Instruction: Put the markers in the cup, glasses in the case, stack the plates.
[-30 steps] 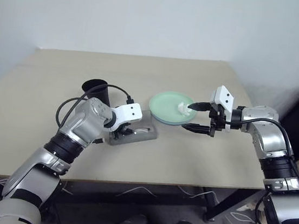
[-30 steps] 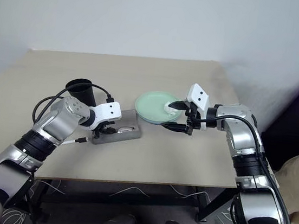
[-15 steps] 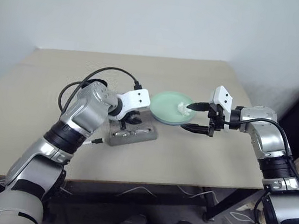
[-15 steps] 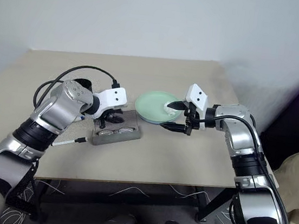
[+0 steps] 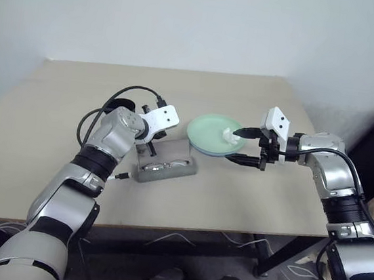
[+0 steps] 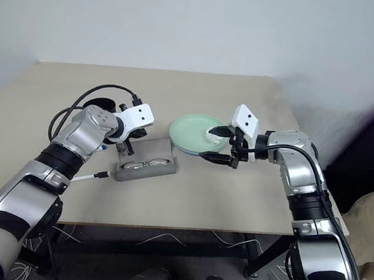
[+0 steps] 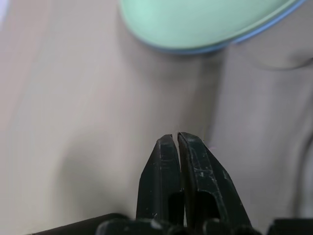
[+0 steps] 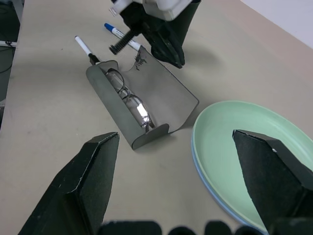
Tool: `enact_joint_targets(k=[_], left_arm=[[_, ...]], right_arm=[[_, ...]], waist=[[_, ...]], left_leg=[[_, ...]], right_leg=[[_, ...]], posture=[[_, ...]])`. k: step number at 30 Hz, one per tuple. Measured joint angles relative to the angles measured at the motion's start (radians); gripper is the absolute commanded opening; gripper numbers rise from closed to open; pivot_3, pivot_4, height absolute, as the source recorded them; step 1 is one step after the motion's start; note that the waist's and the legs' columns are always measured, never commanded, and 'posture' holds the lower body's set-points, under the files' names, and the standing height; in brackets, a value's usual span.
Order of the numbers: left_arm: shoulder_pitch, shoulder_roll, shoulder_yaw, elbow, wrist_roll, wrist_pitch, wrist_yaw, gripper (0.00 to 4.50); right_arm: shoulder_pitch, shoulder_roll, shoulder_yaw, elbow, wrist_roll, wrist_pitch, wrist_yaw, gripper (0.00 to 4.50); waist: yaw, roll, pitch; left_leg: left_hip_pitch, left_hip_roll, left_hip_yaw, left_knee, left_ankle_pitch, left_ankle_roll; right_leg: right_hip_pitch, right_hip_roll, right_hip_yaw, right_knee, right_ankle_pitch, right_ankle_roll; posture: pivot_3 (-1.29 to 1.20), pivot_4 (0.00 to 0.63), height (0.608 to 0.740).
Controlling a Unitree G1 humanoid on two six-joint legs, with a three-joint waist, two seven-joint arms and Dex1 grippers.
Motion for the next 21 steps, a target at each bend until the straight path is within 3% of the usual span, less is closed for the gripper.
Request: enact_joint_targets(k=[7,21], left_arm=[[0.015,-0.002,-0.016,0.0,0.025,-0.052,-0.032,0.02],[0.209,0.096,-0.028,-0.395,0.003,0.014,-0.289,0.02]], right_arm=[[0.0,0.012,0.0,-0.001,0.0,0.001,-0.001,4.04],[0.0,0.021,0.001,-0.005,0.0,0.001,-0.004,4.04]], waist=[[-0.001,0.0,0.0],[-0.001,0.0,-0.003]], left_leg=[[0.0,0.0,0.0,0.001,0.0,0.0],[0.001,0.0,0.001,0.002,0.0,0.001]], right_leg=[[0.0,0.0,0.0,0.0,0.0,0.001],[0.001,0.001,0.001,0.001,0.001,0.001]], posture=[[0.0,0.0,0.74],[0.0,0.0,0.74]])
